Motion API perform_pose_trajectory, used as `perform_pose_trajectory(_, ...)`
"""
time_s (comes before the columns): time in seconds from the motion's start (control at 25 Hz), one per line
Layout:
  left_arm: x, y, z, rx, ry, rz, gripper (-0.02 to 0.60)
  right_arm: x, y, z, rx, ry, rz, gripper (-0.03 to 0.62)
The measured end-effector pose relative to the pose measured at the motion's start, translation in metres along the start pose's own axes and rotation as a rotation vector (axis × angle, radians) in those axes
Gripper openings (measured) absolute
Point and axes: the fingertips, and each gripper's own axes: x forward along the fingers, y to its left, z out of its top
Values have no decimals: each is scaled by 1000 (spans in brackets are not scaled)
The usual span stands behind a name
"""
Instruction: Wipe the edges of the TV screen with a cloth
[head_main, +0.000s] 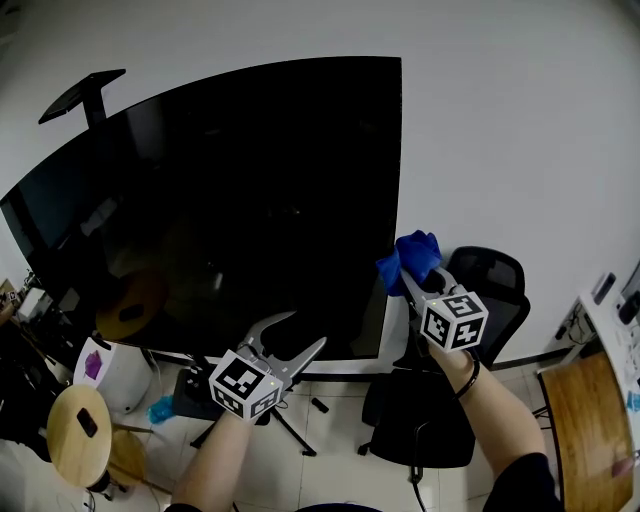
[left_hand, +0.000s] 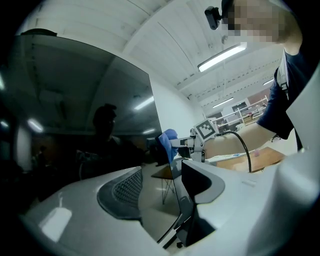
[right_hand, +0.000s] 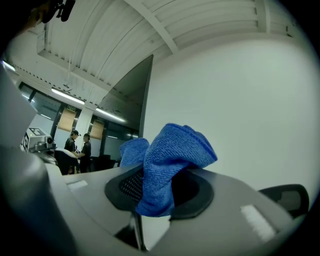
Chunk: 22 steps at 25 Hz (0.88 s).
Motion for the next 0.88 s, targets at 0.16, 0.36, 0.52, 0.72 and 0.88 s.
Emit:
perform_pose_trajectory(0.16,5,-7,-30,-10,42,4,239,-4,-3,-45,21,53,-5,124)
perform_pose_trajectory(0.36,12,-9,-77,-55,110,8,239,-5,-4,-100,64,127,-14,124)
perform_pose_trajectory(0.52,15,-14,-107,-86,146,6,239,-9,-4,-147,85,195,-22,124)
perform_pose_trajectory(0.72,19,-21,-145,-138,191,3,239,-14,-4,-201,108,267,-30,124)
perform_pose_trajectory(0.88,22,-28,-172,-178,227,-4,239,-19,-5,-238,161,307,-41,124)
